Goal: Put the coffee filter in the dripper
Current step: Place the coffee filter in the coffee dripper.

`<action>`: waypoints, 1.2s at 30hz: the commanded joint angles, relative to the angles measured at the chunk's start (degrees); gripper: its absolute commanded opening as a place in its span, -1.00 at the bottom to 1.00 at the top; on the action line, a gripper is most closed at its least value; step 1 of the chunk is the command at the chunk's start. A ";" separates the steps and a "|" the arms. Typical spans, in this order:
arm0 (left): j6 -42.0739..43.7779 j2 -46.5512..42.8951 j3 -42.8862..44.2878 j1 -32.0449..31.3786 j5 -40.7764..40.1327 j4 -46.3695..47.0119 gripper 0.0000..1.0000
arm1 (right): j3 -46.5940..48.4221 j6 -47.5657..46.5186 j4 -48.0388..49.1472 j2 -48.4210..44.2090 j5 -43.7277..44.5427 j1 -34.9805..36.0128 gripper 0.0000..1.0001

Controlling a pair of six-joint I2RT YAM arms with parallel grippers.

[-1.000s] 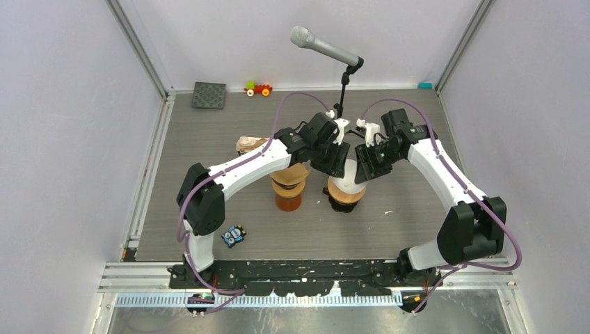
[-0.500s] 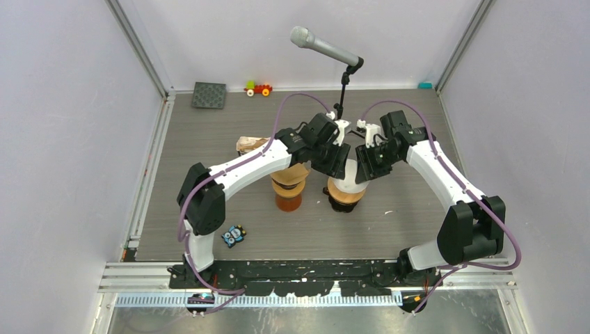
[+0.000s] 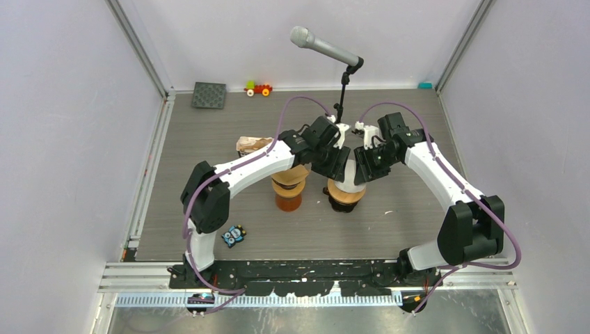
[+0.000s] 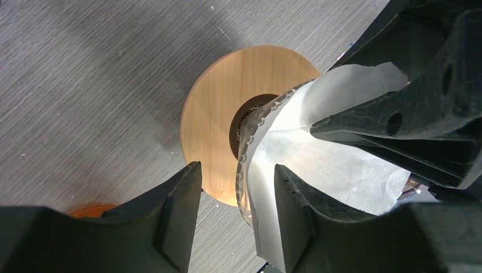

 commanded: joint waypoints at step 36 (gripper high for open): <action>-1.27 0.19 -2.35 -0.24 0.55 4.03 0.04 | -1.03 2.34 2.60 -1.33 -0.80 -0.21 -0.18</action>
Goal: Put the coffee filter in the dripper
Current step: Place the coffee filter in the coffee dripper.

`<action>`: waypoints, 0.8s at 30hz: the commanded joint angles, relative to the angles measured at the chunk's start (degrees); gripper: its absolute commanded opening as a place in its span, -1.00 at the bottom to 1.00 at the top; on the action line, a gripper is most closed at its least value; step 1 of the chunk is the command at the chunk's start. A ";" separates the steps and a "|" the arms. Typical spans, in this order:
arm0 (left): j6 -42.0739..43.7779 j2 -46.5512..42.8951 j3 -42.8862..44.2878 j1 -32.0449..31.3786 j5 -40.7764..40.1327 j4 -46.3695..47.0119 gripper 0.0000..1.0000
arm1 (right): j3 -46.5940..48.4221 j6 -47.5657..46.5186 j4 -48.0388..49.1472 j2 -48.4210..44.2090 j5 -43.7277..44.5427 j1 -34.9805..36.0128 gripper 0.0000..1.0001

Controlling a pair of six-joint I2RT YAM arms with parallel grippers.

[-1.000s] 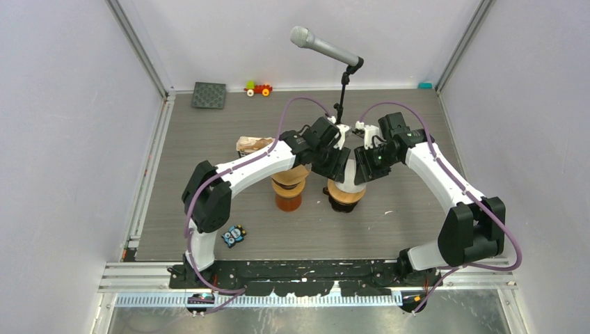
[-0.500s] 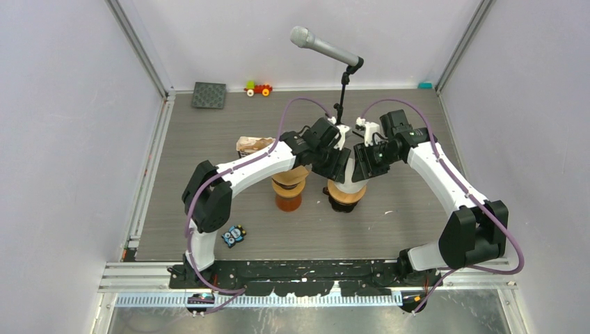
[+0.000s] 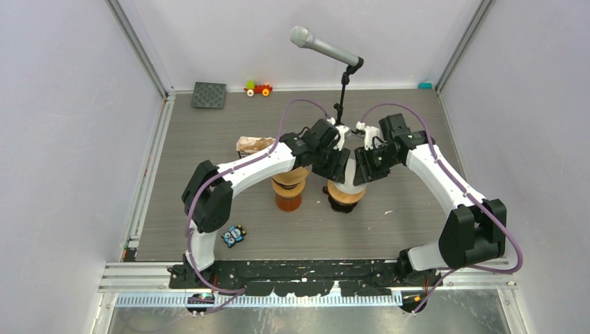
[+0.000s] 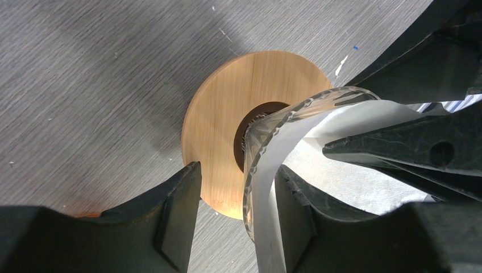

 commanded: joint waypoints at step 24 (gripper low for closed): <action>-0.25 1.13 -1.55 -0.76 0.33 1.95 0.04 | -1.79 1.57 3.98 0.26 3.03 0.14 -0.20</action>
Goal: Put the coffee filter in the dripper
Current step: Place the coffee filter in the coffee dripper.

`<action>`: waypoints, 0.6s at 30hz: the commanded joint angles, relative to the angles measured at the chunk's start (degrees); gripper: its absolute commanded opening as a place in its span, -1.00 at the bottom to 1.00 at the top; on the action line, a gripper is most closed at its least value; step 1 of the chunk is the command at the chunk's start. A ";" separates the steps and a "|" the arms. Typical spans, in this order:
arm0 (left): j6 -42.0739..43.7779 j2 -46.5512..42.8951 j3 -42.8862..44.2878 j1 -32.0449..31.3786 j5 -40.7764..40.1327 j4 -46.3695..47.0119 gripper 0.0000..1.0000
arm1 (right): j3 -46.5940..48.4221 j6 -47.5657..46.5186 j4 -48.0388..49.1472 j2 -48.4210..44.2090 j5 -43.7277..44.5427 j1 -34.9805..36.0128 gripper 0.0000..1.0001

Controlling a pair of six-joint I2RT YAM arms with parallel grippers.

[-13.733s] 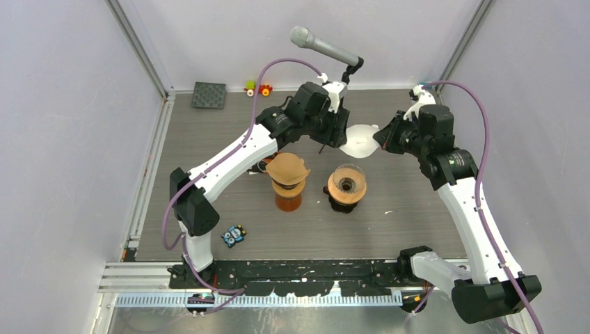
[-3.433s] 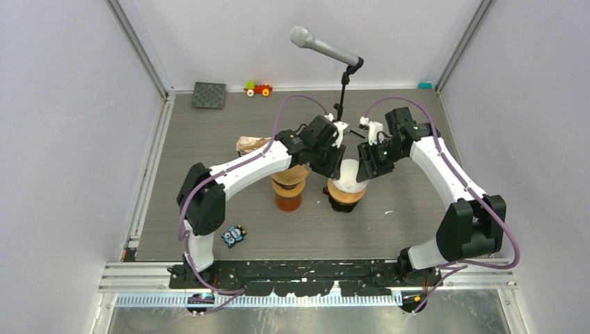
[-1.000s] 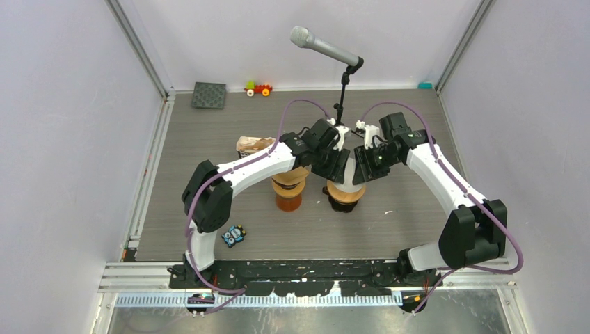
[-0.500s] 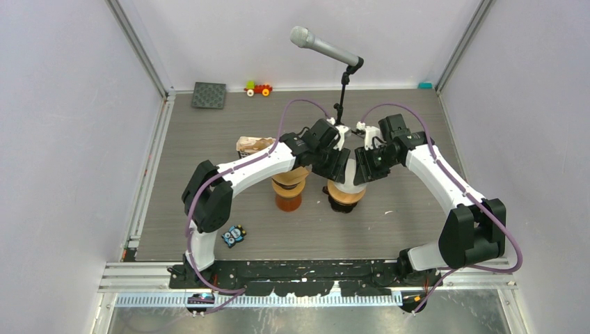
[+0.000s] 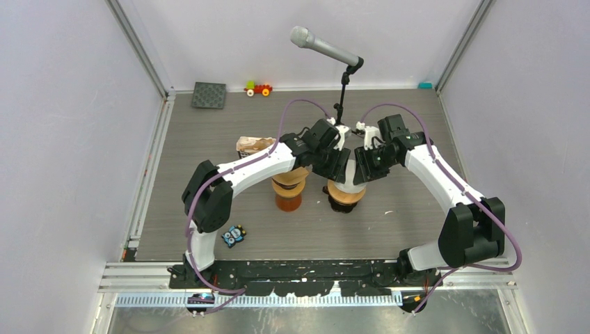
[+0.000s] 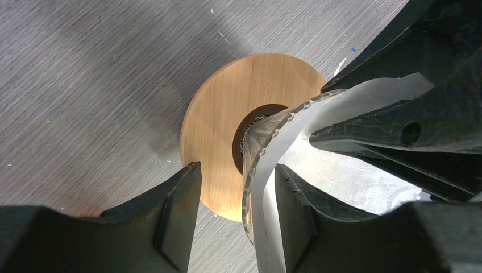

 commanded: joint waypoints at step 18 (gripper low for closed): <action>2.41 -0.50 -0.68 -1.29 -1.35 0.85 0.04 | 0.45 -0.05 1.21 -1.59 1.56 0.78 -0.21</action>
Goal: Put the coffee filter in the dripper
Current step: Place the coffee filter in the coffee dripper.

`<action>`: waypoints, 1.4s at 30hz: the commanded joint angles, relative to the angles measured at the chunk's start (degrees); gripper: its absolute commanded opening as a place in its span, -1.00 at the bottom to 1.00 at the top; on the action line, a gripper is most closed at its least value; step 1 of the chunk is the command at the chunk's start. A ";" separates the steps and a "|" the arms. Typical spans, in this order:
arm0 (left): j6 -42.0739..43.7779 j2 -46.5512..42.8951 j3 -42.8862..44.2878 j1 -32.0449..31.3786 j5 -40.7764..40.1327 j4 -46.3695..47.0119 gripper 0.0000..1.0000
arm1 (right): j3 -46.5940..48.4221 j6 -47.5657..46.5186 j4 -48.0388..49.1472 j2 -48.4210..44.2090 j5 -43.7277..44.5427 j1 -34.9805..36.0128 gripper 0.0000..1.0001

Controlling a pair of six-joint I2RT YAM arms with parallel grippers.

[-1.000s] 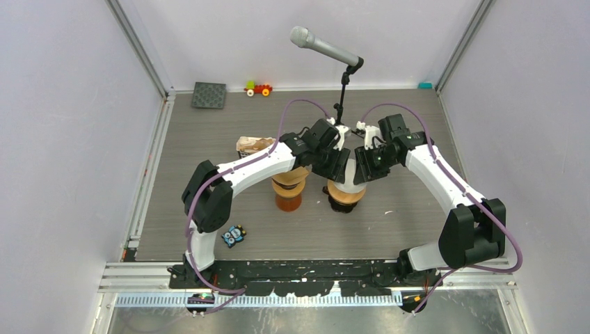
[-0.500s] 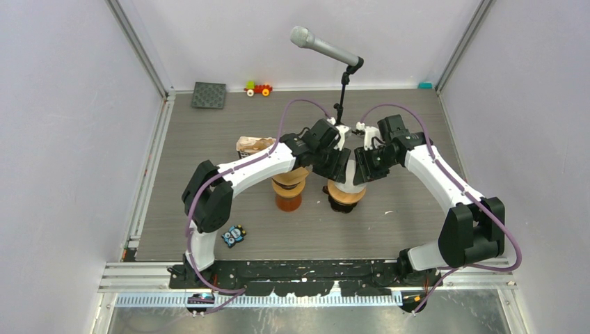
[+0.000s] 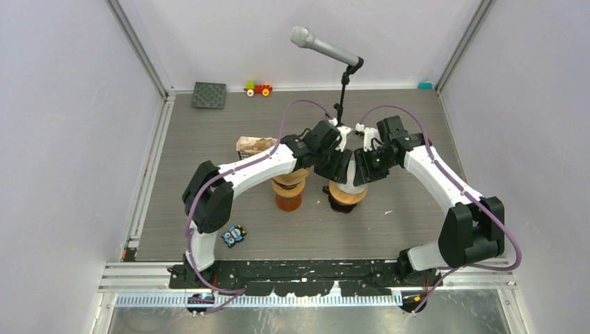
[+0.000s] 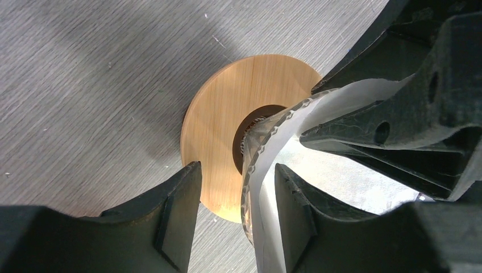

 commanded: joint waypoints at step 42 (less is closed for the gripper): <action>3.12 -4.40 3.48 -0.56 -0.20 -2.33 0.12 | 6.79 -1.77 -6.90 -5.18 -0.30 -1.30 -0.07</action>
